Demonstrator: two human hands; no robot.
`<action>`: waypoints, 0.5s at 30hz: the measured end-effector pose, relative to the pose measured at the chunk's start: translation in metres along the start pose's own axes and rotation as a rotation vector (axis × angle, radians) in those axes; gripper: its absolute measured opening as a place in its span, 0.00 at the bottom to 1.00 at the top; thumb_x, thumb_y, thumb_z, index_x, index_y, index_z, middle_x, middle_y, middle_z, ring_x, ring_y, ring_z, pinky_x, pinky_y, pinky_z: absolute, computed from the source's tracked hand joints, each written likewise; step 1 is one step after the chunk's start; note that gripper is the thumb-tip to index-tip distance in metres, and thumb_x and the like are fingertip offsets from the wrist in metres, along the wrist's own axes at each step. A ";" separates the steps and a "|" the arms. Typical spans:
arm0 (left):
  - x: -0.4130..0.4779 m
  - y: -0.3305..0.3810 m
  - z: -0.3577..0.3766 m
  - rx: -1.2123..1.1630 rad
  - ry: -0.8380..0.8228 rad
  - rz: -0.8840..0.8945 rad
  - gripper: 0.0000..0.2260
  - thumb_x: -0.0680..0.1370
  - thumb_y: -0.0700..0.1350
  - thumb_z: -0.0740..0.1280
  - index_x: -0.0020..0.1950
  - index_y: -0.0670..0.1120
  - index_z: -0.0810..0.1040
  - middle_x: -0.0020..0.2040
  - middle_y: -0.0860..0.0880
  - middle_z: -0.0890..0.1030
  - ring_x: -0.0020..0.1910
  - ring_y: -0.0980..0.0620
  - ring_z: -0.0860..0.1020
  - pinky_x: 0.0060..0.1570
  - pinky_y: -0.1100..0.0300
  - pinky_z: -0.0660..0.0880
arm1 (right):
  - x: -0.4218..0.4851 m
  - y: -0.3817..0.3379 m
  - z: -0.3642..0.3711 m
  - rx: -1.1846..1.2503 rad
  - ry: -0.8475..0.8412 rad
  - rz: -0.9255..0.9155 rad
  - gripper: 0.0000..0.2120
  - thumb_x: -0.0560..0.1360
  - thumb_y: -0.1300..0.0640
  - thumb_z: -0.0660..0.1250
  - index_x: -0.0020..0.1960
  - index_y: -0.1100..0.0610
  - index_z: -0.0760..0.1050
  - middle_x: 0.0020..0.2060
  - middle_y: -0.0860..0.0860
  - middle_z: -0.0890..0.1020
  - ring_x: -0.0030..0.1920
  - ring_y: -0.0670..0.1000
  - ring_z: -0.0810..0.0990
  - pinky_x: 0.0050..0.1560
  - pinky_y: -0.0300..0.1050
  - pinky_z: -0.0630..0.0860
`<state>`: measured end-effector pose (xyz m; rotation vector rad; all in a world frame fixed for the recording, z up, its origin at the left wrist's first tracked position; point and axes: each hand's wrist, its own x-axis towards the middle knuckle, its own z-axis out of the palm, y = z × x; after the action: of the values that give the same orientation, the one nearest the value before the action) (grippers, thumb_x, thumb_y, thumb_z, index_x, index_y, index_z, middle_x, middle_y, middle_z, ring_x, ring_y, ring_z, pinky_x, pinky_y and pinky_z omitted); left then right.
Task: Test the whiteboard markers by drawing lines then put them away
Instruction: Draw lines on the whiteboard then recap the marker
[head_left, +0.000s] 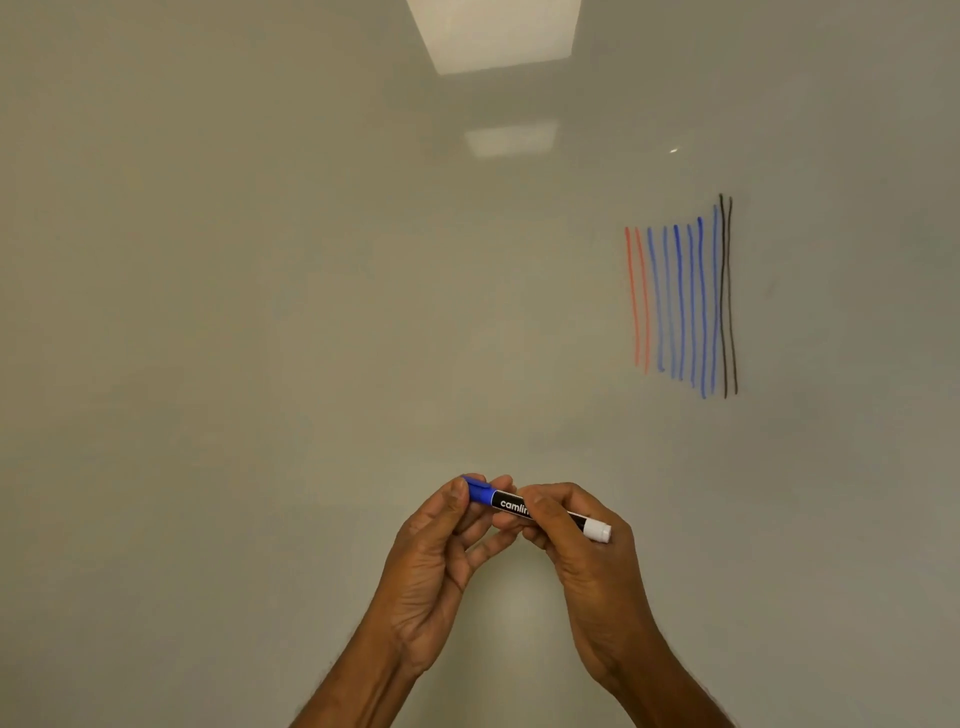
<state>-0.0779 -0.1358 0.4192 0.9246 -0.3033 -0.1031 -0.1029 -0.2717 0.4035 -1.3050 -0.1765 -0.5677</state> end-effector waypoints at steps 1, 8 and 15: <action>-0.002 -0.001 -0.007 0.016 0.010 -0.014 0.15 0.79 0.45 0.64 0.61 0.38 0.79 0.60 0.37 0.84 0.56 0.40 0.85 0.57 0.46 0.82 | -0.002 0.005 0.002 -0.010 -0.012 0.021 0.08 0.77 0.55 0.68 0.49 0.58 0.83 0.43 0.55 0.86 0.48 0.57 0.85 0.51 0.47 0.81; -0.016 -0.014 -0.064 0.107 0.106 0.010 0.14 0.84 0.44 0.60 0.62 0.37 0.78 0.59 0.38 0.84 0.61 0.40 0.83 0.59 0.48 0.81 | -0.024 0.045 0.013 -0.070 -0.126 0.168 0.05 0.76 0.56 0.70 0.50 0.56 0.83 0.41 0.54 0.87 0.43 0.54 0.85 0.45 0.44 0.81; -0.041 -0.033 -0.135 0.334 0.202 0.029 0.18 0.83 0.48 0.60 0.66 0.38 0.77 0.59 0.41 0.85 0.62 0.44 0.83 0.62 0.49 0.80 | -0.049 0.097 0.025 -0.440 -0.382 0.108 0.04 0.76 0.55 0.73 0.49 0.48 0.82 0.39 0.47 0.85 0.40 0.48 0.83 0.42 0.40 0.79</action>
<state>-0.0755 -0.0430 0.3083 1.2516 -0.1473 0.0706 -0.0926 -0.2186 0.3058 -1.8362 -0.3049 -0.2648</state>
